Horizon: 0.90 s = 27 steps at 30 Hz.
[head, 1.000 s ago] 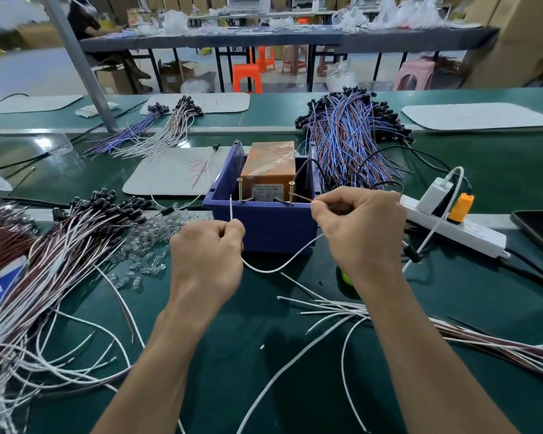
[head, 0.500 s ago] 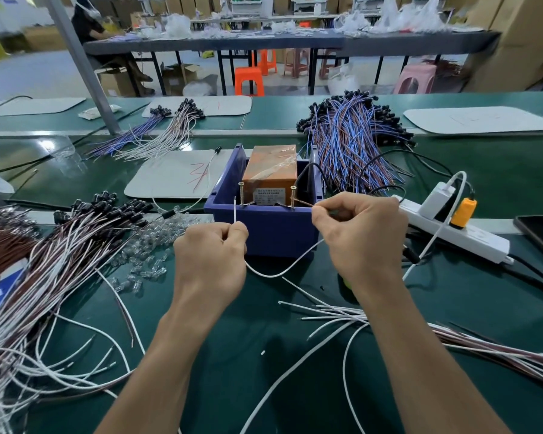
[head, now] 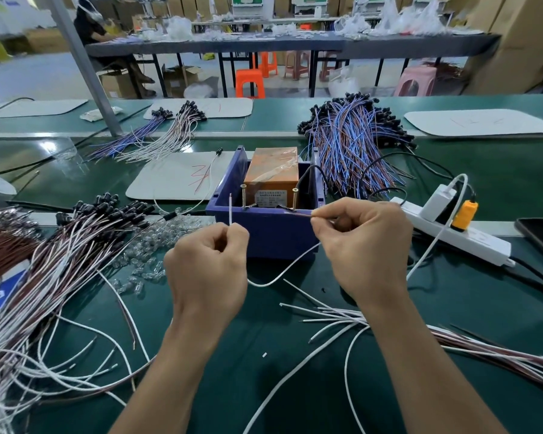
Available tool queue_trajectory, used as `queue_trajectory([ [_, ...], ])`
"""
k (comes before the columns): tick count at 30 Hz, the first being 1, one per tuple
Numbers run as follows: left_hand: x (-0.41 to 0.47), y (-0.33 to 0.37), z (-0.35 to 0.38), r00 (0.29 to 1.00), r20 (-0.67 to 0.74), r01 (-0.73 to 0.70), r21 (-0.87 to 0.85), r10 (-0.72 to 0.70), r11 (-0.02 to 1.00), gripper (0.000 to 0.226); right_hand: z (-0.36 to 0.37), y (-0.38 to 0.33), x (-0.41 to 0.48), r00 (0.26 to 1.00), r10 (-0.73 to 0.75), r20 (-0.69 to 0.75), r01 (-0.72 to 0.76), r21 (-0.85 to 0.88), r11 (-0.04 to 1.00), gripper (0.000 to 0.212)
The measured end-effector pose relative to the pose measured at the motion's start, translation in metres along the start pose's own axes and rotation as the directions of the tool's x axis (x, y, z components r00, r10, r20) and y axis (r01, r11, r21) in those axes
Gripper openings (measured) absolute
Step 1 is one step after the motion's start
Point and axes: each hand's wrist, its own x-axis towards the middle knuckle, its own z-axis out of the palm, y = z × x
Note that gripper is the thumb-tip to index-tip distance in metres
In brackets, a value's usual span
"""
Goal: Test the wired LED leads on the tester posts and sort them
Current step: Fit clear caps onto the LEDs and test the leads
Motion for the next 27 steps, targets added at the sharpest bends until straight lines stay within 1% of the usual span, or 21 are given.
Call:
queue_trajectory([
  [1,-0.004,0.001,0.000,0.999,-0.013,-0.036,-0.030,0.035,0.999,0.041,-0.001,-0.003,-0.002,1.000,-0.021,0.009,0.021,0.007,1.000,0.007],
  [2,-0.007,0.003,0.000,0.998,-0.010,-0.064,-0.096,0.063,0.993,0.033,-0.002,-0.005,-0.004,0.999,-0.050,0.019,0.050,0.002,0.999,0.007],
  [4,-0.010,0.007,-0.001,0.994,0.044,-0.081,-0.279,0.097,0.957,0.008,-0.003,-0.011,-0.008,0.992,-0.111,0.058,0.113,-0.027,0.993,0.006],
  [6,-0.012,0.008,0.001,0.987,0.100,-0.077,-0.384,0.124,0.920,0.019,-0.004,-0.014,-0.011,0.985,-0.142,0.101,0.145,-0.030,0.989,0.006],
  [7,-0.012,0.008,0.001,0.983,0.120,-0.077,-0.403,0.136,0.912,0.020,-0.004,-0.015,-0.012,0.982,-0.148,0.114,0.152,-0.025,0.988,0.007],
  [10,-0.014,0.010,0.002,0.972,0.170,-0.074,-0.419,0.159,0.905,0.016,-0.004,-0.016,-0.012,0.980,-0.151,0.131,0.155,-0.021,0.988,0.008],
  [13,-0.014,0.010,0.003,0.965,0.193,-0.090,-0.398,0.179,0.913,0.020,-0.005,-0.015,-0.012,0.982,-0.130,0.140,0.134,-0.015,0.991,0.009],
  [16,-0.014,0.009,0.003,0.957,0.203,-0.135,-0.322,0.207,0.937,0.010,-0.006,-0.012,-0.012,0.985,-0.080,0.156,0.079,0.012,0.997,0.010],
  [19,-0.014,0.008,0.002,0.957,0.187,-0.163,-0.285,0.222,0.945,0.011,-0.007,-0.011,-0.013,0.982,-0.028,0.188,0.013,0.084,0.996,0.012],
  [22,-0.013,0.006,0.002,0.967,0.163,-0.145,-0.268,0.194,0.952,0.006,-0.008,-0.009,-0.014,0.979,0.020,0.203,-0.050,0.144,0.988,0.016],
  [27,-0.011,0.005,0.000,0.987,0.114,-0.065,-0.344,0.110,0.937,0.008,-0.011,-0.007,-0.012,0.980,0.086,0.181,-0.117,0.171,0.978,0.018],
])
